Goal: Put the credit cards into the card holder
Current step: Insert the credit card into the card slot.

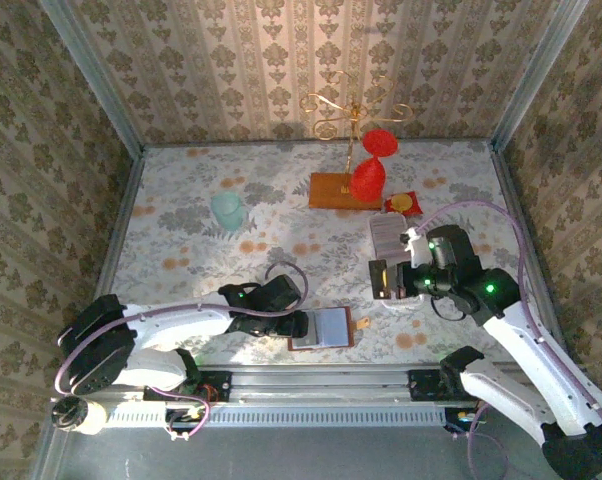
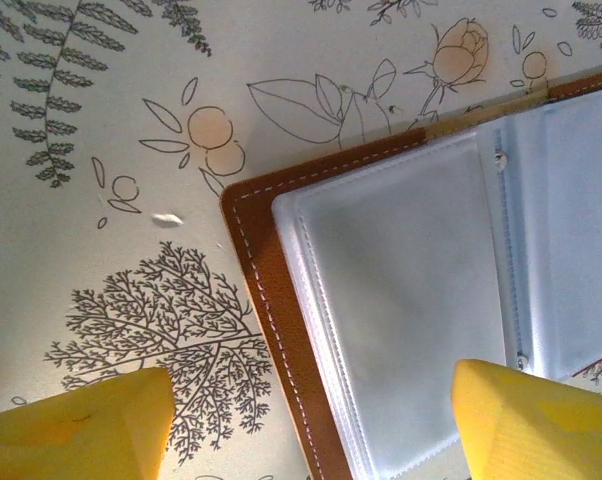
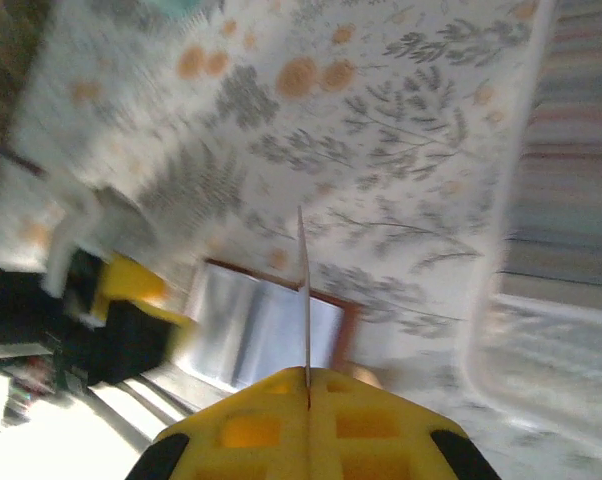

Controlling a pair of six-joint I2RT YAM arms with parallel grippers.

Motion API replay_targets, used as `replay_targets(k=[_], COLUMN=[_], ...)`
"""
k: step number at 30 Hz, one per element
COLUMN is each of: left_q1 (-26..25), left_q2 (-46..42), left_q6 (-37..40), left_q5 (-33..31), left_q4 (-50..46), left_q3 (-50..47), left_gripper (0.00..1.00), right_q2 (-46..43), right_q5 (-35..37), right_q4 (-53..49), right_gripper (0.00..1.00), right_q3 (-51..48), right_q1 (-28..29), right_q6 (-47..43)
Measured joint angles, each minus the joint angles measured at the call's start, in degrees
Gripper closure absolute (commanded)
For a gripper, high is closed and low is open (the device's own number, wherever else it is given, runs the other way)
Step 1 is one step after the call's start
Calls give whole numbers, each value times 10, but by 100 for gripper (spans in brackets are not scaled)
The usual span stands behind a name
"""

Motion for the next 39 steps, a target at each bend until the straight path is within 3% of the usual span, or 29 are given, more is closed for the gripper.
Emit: replay_targets(k=[5, 12, 32, 39], left_q1=[0, 5, 24, 28], left_q2=[5, 17, 64, 74], left_q6=[-5, -20, -33, -33], left_q5=[8, 28, 49, 50], left_q4=[3, 24, 19, 2], left_q3=[0, -1, 14, 25], left_gripper=[26, 31, 41, 53], right_q2=[-21, -27, 29, 56], right_q5=[-44, -34, 4, 6], right_q4=[117, 197, 294, 310], right_gripper=[100, 100, 100, 100], right_q3=[-133, -198, -233, -233], right_q1=[39, 118, 163, 173], right_q6=[211, 328, 382, 383])
